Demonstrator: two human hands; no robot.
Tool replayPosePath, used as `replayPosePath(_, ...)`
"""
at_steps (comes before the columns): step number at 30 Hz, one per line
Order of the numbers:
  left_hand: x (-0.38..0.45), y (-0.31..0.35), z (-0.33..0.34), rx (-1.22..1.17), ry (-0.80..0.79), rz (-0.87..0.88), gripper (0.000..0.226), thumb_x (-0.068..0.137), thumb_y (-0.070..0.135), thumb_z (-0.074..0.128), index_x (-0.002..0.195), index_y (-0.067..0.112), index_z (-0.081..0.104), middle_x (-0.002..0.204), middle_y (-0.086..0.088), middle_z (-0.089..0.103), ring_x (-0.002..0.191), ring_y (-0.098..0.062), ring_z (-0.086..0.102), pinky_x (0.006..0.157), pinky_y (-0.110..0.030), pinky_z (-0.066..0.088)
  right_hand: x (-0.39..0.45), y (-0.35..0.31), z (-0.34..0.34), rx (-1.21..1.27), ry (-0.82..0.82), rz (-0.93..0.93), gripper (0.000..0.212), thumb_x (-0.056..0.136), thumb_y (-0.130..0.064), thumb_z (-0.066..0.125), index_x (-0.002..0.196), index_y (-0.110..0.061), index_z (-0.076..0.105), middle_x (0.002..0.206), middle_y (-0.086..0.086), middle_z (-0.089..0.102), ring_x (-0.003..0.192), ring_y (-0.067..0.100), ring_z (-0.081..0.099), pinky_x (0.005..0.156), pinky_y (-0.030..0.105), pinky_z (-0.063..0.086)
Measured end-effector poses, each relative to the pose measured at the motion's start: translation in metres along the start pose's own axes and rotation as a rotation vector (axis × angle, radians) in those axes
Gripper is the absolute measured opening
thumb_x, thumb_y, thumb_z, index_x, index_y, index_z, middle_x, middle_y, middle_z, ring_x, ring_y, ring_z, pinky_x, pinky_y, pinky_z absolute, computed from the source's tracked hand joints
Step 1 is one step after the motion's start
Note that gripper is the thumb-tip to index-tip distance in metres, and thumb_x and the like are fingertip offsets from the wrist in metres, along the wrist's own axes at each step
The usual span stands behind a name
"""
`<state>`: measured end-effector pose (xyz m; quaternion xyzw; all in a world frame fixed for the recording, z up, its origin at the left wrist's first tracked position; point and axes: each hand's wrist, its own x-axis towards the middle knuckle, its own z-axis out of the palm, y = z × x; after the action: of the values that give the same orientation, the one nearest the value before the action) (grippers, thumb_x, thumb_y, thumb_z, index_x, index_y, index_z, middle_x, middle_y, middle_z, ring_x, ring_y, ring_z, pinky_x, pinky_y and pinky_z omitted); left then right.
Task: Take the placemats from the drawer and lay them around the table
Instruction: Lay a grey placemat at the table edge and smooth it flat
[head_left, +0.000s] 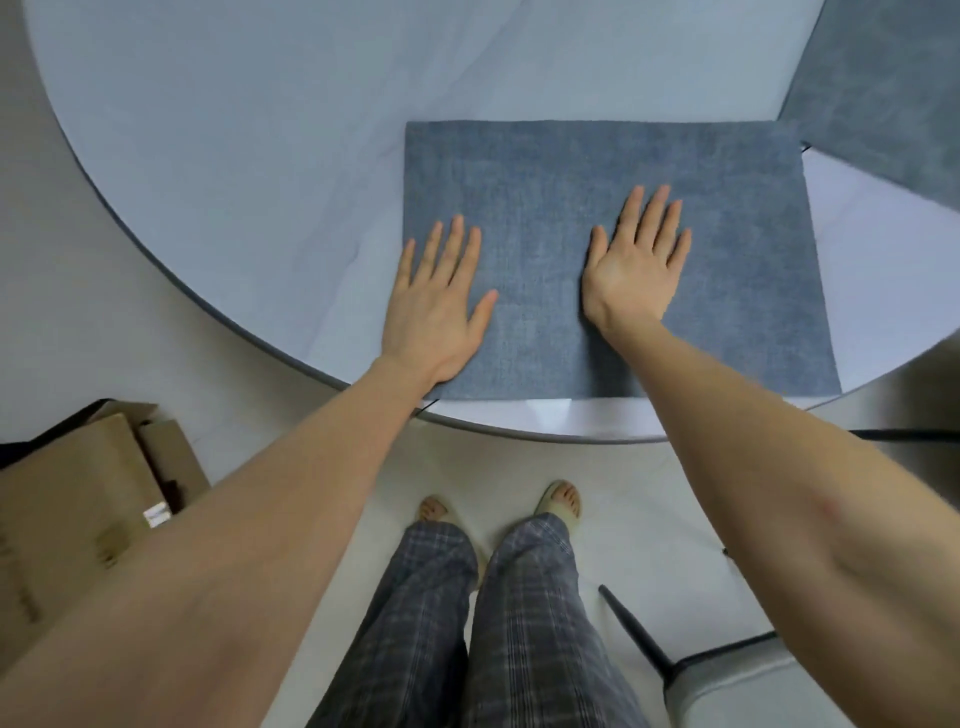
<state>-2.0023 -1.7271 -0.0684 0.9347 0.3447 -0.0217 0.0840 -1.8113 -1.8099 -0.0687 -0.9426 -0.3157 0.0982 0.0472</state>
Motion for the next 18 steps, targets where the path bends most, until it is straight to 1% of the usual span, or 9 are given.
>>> replayPosePath(1,0.000,0.000,0.000,-0.004,-0.001,0.001,0.068,0.097,0.048,0.017,0.155,0.013,0.013,0.162,-0.007,0.010,0.150,-0.025,0.008,0.122,-0.043,0.004,-0.013,-0.007,0.004,0.002,0.002,-0.025,0.063,0.101,-0.045,0.020,0.154,-0.014,0.004,0.161,0.011,-0.002,0.149,0.028,-0.004,0.120,0.047,-0.002)
replayPosePath(2,0.001,-0.001,-0.001,-0.010,0.001,-0.011,0.066,0.098,0.048,0.018,0.155,0.013,0.014,0.162,-0.007,0.011,0.150,-0.025,0.008,0.122,-0.043,0.004,-0.029,-0.013,0.009,-0.002,0.010,-0.121,0.064,0.100,-0.046,0.020,0.154,-0.014,0.006,0.161,0.012,0.000,0.149,0.029,-0.002,0.121,0.047,-0.002)
replayPosePath(5,0.001,-0.003,0.000,-0.020,0.015,-0.006,0.064,0.099,0.046,0.023,0.154,0.014,0.016,0.162,-0.006,0.013,0.150,-0.024,0.010,0.122,-0.043,0.006,-0.072,-0.010,0.015,-0.039,-0.021,-0.535,0.062,0.099,-0.048,0.020,0.153,-0.019,0.015,0.161,0.007,0.009,0.149,0.026,0.006,0.121,0.043,0.002)
replayPosePath(7,0.000,-0.003,0.001,-0.027,0.016,-0.001,0.064,0.099,0.045,0.024,0.154,0.014,0.016,0.162,-0.006,0.012,0.150,-0.025,0.010,0.122,-0.043,0.006,-0.078,0.014,0.012,-0.073,-0.047,-0.618,0.060,0.099,-0.047,0.021,0.153,-0.022,0.015,0.161,0.004,0.011,0.149,0.022,0.007,0.121,0.041,0.004)
replayPosePath(9,0.000,-0.003,0.001,-0.021,0.013,0.004,0.064,0.099,0.044,0.025,0.154,0.014,0.015,0.162,-0.007,0.012,0.150,-0.025,0.010,0.122,-0.043,0.005,-0.081,0.045,0.007,-0.078,-0.047,-0.514,0.059,0.099,-0.048,0.022,0.153,-0.026,0.013,0.161,0.001,0.008,0.149,0.020,0.005,0.121,0.040,0.002)
replayPosePath(12,0.000,-0.002,-0.002,-0.006,-0.020,0.003,0.063,0.101,0.043,0.026,0.155,0.014,0.012,0.162,-0.007,0.008,0.150,-0.026,0.006,0.122,-0.043,0.002,-0.083,0.085,-0.002,-0.044,-0.046,-0.208,0.058,0.100,-0.048,0.021,0.153,-0.030,0.006,0.162,-0.001,0.001,0.149,0.019,-0.001,0.121,0.040,-0.002)
replayPosePath(15,0.005,-0.001,-0.021,0.013,-0.145,0.001,0.065,0.100,0.045,0.030,0.155,0.015,0.010,0.163,-0.007,0.005,0.150,-0.026,0.006,0.121,-0.043,0.006,-0.082,0.109,-0.021,-0.013,-0.121,0.080,0.061,0.100,-0.049,0.025,0.153,-0.028,0.004,0.162,-0.001,-0.003,0.149,0.021,-0.003,0.121,0.043,0.000)
replayPosePath(16,0.011,0.001,-0.033,0.018,-0.217,-0.008,0.067,0.100,0.045,0.032,0.155,0.014,0.010,0.163,-0.007,0.005,0.149,-0.027,0.008,0.120,-0.044,0.011,-0.079,0.112,-0.031,0.005,-0.154,0.143,0.061,0.100,-0.047,0.027,0.154,-0.025,0.008,0.162,0.002,0.001,0.149,0.023,0.002,0.120,0.045,0.005)
replayPosePath(18,0.025,0.008,-0.064,0.034,-0.389,-0.029,0.064,0.098,0.043,0.040,0.151,0.013,0.022,0.160,-0.011,0.017,0.145,-0.031,0.022,0.114,-0.044,0.027,-0.072,0.115,-0.056,0.040,-0.208,0.200,0.055,0.099,-0.042,0.033,0.145,-0.012,0.032,0.155,0.014,0.026,0.142,0.031,0.027,0.112,0.047,0.024)
